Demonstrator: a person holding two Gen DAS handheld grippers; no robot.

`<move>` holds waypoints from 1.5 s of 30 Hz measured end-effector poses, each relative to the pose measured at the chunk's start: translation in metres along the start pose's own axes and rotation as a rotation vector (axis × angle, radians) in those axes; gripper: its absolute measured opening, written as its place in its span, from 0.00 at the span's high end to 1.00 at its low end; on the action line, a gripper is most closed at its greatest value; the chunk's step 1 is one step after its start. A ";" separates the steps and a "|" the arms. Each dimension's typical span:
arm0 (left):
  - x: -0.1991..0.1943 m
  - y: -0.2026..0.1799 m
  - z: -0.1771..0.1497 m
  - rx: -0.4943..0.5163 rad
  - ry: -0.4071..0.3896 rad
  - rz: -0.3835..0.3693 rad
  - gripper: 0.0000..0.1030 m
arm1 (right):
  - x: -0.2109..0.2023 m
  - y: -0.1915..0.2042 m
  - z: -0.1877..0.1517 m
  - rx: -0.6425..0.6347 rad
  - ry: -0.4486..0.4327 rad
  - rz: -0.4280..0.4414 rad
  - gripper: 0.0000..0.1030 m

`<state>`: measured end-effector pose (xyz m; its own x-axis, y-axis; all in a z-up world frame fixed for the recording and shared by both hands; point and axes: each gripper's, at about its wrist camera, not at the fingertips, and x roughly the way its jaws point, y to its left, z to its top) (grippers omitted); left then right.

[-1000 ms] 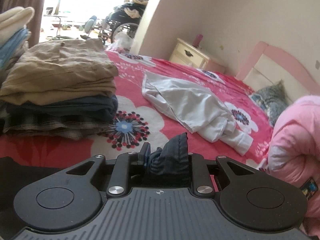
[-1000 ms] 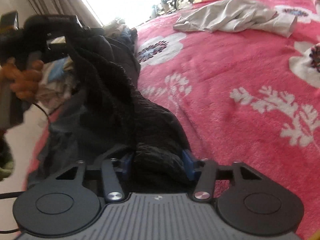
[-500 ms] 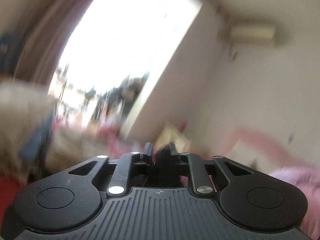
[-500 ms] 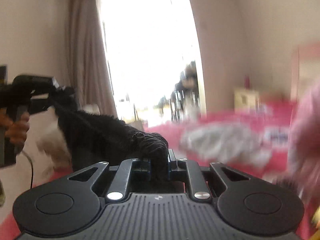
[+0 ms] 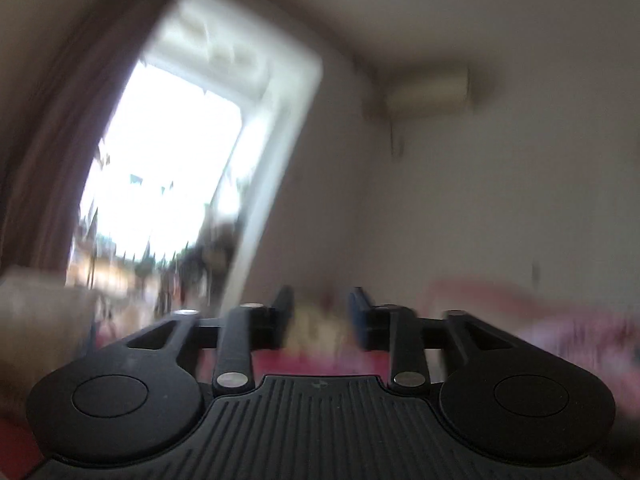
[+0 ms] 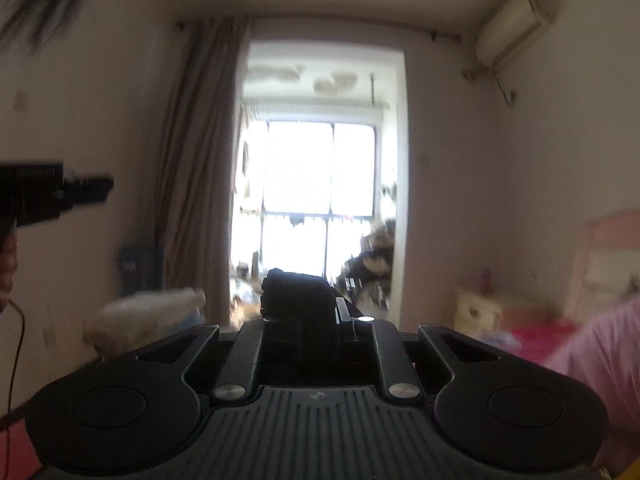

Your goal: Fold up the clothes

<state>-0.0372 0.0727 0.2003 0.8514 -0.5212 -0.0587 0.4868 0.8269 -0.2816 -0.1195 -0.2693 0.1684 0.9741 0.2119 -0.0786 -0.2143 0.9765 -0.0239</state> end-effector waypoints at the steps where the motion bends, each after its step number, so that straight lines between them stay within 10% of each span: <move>1: 0.009 0.004 -0.018 -0.003 0.081 0.005 0.59 | 0.001 -0.003 -0.009 0.008 0.031 -0.008 0.85; 8: 0.076 0.029 -0.161 -0.164 0.646 -0.131 0.42 | 0.002 -0.028 -0.068 0.095 0.236 -0.108 0.85; 14: 0.123 0.030 -0.233 -0.343 0.890 -0.258 0.33 | -0.015 -0.038 -0.080 0.169 0.284 -0.166 0.85; 22: 0.085 -0.073 -0.253 0.287 0.822 -0.534 0.28 | -0.028 -0.061 -0.091 0.261 0.309 -0.214 0.84; 28: 0.075 -0.121 -0.313 0.721 0.780 -0.489 0.28 | -0.029 -0.074 -0.102 0.318 0.311 -0.217 0.84; 45: 0.116 -0.074 -0.297 0.351 0.876 -0.446 0.71 | -0.037 -0.095 -0.118 0.391 0.323 -0.240 0.84</move>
<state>-0.0331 -0.1117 -0.0704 0.2088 -0.6490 -0.7316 0.8710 0.4636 -0.1627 -0.1437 -0.3747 0.0557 0.9077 0.0184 -0.4192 0.1134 0.9511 0.2873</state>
